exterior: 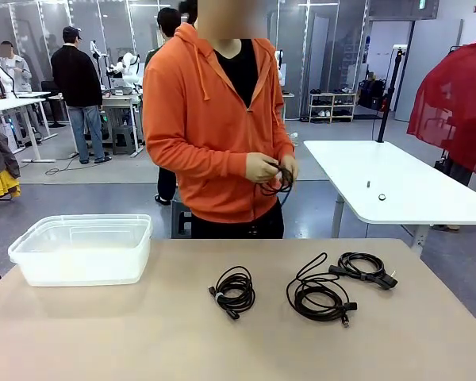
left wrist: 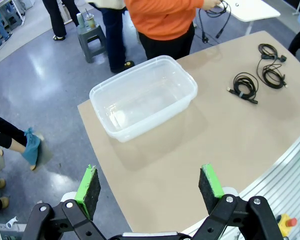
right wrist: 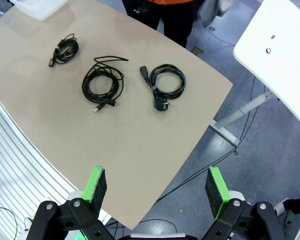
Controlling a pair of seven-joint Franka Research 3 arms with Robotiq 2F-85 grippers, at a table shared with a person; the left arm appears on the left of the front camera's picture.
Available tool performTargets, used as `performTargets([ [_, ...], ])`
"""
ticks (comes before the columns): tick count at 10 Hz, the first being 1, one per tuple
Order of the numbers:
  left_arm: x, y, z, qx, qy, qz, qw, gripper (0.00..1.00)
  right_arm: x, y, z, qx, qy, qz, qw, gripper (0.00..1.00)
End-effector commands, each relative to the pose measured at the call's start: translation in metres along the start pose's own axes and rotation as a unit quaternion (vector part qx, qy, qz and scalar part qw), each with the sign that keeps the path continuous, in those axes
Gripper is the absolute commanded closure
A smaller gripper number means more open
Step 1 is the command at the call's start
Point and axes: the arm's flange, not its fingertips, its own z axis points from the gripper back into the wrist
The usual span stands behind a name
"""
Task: Organize and store the cables.
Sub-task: Place the Power Cable into the Organizing box.
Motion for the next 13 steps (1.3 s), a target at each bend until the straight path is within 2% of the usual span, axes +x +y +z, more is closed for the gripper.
performTargets([
  [1, -0.001, 0.0, 0.001, -0.002, -0.002, -0.005, 1.0, 0.0, 0.0, 0.0, 0.0, 0.0, 0.0, 0.0, 1.0, 0.0],
  [2, -0.001, 0.0, 0.001, -0.002, -0.002, -0.005, 1.0, 0.0, 0.013, -0.002, -0.025, 0.036, 0.035, 0.05, 0.998, 0.0],
  [3, -0.001, 0.0, 0.001, -0.002, -0.002, -0.005, 1.0, 0.0, 0.02, -0.002, -0.043, 0.046, 0.059, 0.095, 0.993, 0.0],
  [5, -0.001, 0.0, 0.001, -0.002, -0.002, -0.005, 1.0, 0.0, 0.029, 0.0, -0.079, 0.069, 0.101, 0.141, 0.982, 0.0],
  [7, -0.001, 0.0, 0.001, -0.002, -0.002, -0.005, 1.0, 0.0, 0.033, -0.002, -0.133, 0.091, 0.12, 0.195, 0.969, 0.0],
  [13, -0.001, 0.0, 0.001, -0.002, -0.002, -0.005, 1.0, 0.0, 0.058, -0.005, -0.253, 0.097, 0.159, 0.246, 0.951, 0.0],
])
